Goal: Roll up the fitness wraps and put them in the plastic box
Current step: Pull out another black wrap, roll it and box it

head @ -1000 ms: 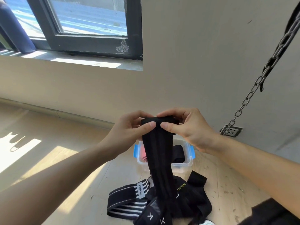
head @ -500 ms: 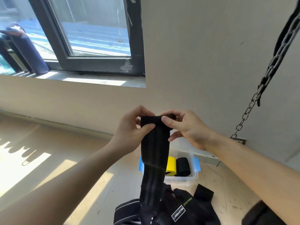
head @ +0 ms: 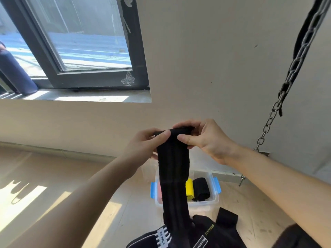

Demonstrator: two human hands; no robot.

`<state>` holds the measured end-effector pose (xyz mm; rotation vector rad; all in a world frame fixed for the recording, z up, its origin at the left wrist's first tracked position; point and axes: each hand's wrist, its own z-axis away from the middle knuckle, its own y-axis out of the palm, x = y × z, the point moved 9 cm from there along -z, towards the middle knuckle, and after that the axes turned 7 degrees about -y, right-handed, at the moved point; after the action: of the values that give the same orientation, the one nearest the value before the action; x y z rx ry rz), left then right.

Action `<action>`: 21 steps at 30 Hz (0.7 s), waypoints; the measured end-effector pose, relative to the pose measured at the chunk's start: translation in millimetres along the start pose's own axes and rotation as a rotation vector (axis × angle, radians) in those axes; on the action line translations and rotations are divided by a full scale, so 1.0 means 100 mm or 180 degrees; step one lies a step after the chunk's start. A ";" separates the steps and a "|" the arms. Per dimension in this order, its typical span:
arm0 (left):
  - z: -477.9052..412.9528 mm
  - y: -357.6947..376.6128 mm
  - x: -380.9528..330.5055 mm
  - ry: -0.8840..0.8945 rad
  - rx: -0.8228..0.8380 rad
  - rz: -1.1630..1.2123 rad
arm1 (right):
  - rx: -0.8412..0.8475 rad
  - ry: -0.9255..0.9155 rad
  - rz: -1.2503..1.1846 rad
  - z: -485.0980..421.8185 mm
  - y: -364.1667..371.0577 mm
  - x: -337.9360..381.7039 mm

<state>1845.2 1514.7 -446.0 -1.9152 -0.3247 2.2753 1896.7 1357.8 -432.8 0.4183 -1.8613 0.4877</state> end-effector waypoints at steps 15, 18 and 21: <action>-0.02 -0.13 0.19 0.0753 -0.0342 0.0200 | 0.0397 0.0646 -0.0127 -0.04 0.23 -0.36; -0.07 -0.14 0.24 0.0653 -0.0351 0.0110 | 0.0309 0.0610 -0.0118 -0.09 0.24 -0.42; -0.11 -0.14 0.32 0.0324 -0.0293 0.0074 | 0.0225 0.0506 -0.0076 -0.12 0.23 -0.43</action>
<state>1849.8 1536.9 -474.9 -2.0812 -0.4025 2.2034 1908.5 1385.6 -473.0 0.4360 -1.6881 0.5557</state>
